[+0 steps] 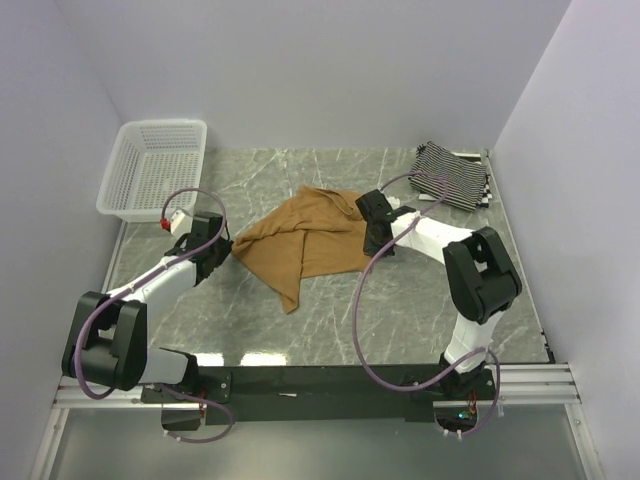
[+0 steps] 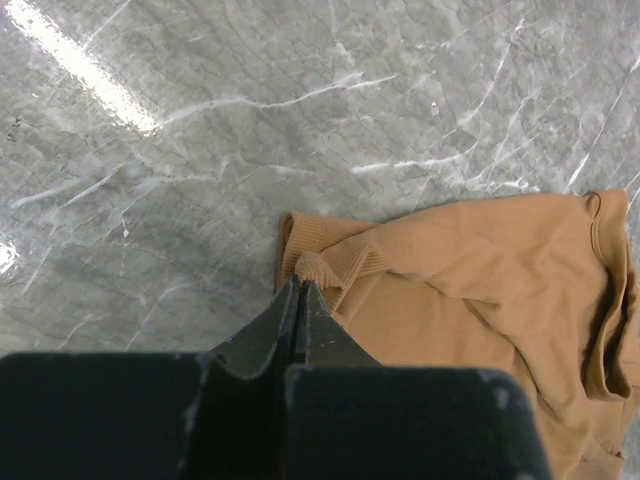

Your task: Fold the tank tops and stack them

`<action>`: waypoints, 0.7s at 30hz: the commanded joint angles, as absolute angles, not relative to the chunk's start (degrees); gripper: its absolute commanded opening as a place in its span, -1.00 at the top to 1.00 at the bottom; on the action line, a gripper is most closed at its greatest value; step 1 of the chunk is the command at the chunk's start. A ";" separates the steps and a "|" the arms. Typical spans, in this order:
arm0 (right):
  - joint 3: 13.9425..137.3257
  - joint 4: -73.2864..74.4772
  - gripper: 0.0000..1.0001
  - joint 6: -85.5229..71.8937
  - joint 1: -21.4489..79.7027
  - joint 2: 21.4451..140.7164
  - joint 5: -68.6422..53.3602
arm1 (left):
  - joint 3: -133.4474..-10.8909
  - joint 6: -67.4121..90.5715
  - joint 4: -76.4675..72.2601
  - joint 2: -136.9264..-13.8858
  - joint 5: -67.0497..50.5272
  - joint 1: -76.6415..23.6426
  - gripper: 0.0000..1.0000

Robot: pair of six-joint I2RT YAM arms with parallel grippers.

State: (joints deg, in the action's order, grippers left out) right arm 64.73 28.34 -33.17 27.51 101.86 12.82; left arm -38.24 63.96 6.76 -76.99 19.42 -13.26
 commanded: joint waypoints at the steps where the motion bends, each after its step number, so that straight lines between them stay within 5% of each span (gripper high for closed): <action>1: 68.55 28.74 0.86 -32.52 27.16 104.94 15.64 | -37.62 62.32 5.71 -75.24 18.55 -13.10 0.99; 11: 86.46 33.57 1.00 -27.78 14.42 114.51 14.68 | -31.56 63.37 3.34 -70.76 13.46 -13.09 0.99; 15: 112.18 42.42 1.00 -26.10 12.22 128.38 11.96 | -28.13 64.42 0.89 -68.65 9.50 -13.62 0.99; 18: 120.05 48.16 1.00 -26.02 13.62 130.87 13.09 | -26.46 64.86 1.75 -66.89 10.19 -13.89 0.99; 21: 111.38 44.21 0.64 -25.84 15.11 125.10 12.92 | -25.58 63.99 3.16 -65.48 10.63 -13.89 0.99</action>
State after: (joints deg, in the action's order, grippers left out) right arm 115.11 40.01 -26.96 12.25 130.78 12.67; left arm -26.17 64.20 3.86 -67.83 11.35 -13.72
